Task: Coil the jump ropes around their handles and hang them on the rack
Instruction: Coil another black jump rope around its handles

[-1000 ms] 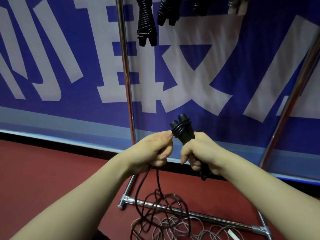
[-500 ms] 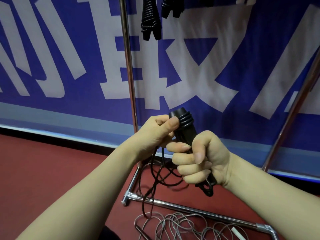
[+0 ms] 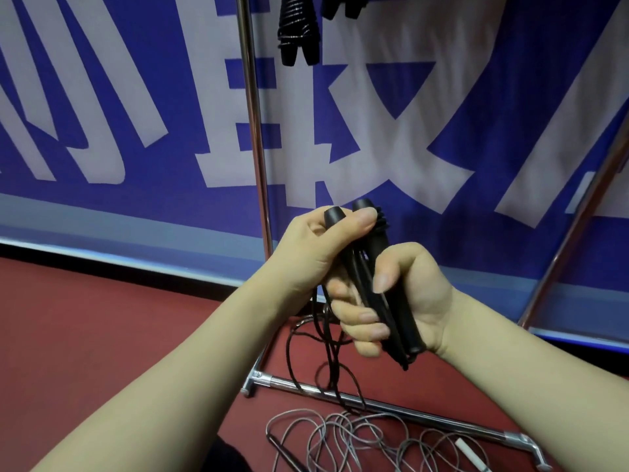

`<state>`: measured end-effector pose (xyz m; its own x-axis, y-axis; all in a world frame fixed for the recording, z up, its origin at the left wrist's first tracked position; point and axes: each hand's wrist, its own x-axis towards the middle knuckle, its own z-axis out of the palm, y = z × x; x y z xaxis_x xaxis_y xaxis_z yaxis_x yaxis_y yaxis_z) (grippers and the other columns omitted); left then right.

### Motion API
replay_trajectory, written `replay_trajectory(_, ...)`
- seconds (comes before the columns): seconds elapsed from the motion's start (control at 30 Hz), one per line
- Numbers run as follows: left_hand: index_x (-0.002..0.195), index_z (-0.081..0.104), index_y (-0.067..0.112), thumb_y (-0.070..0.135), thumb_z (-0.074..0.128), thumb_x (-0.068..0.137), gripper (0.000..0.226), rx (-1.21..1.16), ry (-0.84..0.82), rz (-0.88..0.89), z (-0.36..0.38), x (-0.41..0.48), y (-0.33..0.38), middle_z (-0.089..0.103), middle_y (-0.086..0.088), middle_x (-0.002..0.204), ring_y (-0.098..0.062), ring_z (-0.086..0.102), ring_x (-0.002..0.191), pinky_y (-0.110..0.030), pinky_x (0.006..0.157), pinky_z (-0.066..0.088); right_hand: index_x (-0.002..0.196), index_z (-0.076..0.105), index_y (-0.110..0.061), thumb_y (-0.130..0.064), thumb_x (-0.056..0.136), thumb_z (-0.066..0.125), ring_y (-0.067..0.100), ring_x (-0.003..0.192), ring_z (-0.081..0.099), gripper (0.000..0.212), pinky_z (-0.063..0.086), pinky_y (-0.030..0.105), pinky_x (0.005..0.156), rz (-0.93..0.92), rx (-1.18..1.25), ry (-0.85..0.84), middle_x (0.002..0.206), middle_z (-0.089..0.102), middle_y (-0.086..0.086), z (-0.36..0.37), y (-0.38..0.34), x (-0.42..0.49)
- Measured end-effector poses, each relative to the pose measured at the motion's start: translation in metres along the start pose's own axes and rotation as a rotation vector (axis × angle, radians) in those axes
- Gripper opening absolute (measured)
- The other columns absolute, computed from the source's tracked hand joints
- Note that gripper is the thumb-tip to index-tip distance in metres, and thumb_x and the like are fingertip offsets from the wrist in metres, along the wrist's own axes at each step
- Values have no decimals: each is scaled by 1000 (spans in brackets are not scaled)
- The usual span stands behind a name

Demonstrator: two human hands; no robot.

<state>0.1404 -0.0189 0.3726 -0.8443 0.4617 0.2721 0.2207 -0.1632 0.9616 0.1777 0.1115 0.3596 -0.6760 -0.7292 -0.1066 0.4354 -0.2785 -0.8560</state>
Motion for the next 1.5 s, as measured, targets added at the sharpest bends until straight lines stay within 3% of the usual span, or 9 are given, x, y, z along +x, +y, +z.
replay_trajectory(0.17, 64, 65, 19, 43, 84, 69, 31, 20, 167, 35, -13, 7, -8, 60, 0, 61, -17, 53, 56, -28, 58, 43, 73, 54, -2, -8, 73, 52, 27, 48, 52, 6, 52, 37, 58, -138, -342, 496, 58, 53, 17, 16, -3, 5)
replay_trajectory(0.27, 80, 65, 3, 43, 78, 73, 42, 33, 285, 55, -19, 12, -13, 62, -2, 68, -16, 57, 64, -32, 68, 45, 87, 56, -7, -14, 90, 63, 26, 57, 60, 10, 49, 27, 53, -171, -645, 666, 68, 62, 14, 10, -4, 7)
replay_trajectory(0.4, 84, 65, 10, 37, 77, 81, 29, 73, 378, 64, -22, 12, -13, 62, 6, 67, -9, 60, 63, -27, 67, 44, 90, 53, -6, -12, 83, 74, 18, 52, 57, 23, 52, 35, 52, -197, -872, 733, 64, 56, 3, 6, 3, 8)
replay_trajectory(0.57, 101, 66, 47, 31, 73, 86, 23, 48, 342, 110, -14, 11, -14, 60, -10, 93, -15, 64, 85, -31, 80, 56, 70, 36, -14, -1, 76, 67, 8, 35, 32, 34, 30, 21, 39, -272, -933, 906, 51, 35, -5, -3, 12, 16)
replay_trajectory(0.73, 95, 73, 35, 31, 74, 84, 11, 36, 357, 112, -8, 10, -15, 64, -15, 97, -14, 63, 81, -28, 70, 48, 68, 34, -11, 0, 70, 62, 15, 46, 30, 30, 26, 24, 47, -268, -999, 941, 56, 32, 0, -6, 9, 12)
replay_trajectory(0.87, 92, 74, 36, 32, 75, 85, 8, 18, 386, 104, -3, 10, -20, 63, -21, 102, -30, 66, 93, -40, 83, 55, 69, 33, -12, 1, 70, 59, 15, 42, 28, 29, 24, 22, 43, -209, -991, 936, 55, 30, 0, -6, 7, 9)
replay_trajectory(0.97, 93, 73, 34, 32, 73, 87, 7, 33, 408, 110, 0, 11, -24, 60, -21, 92, -22, 61, 80, -40, 79, 54, 67, 35, -13, -4, 68, 60, 18, 45, 35, 27, 30, 25, 47, -108, -1042, 966, 52, 36, -3, -7, 4, 7)
replay_trajectory(1.17, 95, 71, 29, 35, 71, 87, 9, 40, 462, 57, 5, 13, -36, 52, -6, 74, -7, 49, 53, -24, 57, 41, 85, 39, -15, -20, 75, 60, 18, 63, 49, 24, 33, 29, 51, 120, -1448, 1123, 75, 52, -2, -1, -1, 4)
replay_trajectory(1.5, 99, 67, 21, 34, 69, 90, 16, -62, 653, 103, 10, 17, -29, 56, 6, 72, -6, 53, 60, -24, 61, 44, 139, 21, -16, -21, 92, 50, 27, 79, 41, 56, 27, 34, 61, -25, -2021, 1283, 96, 33, 2, 4, 7, 25)
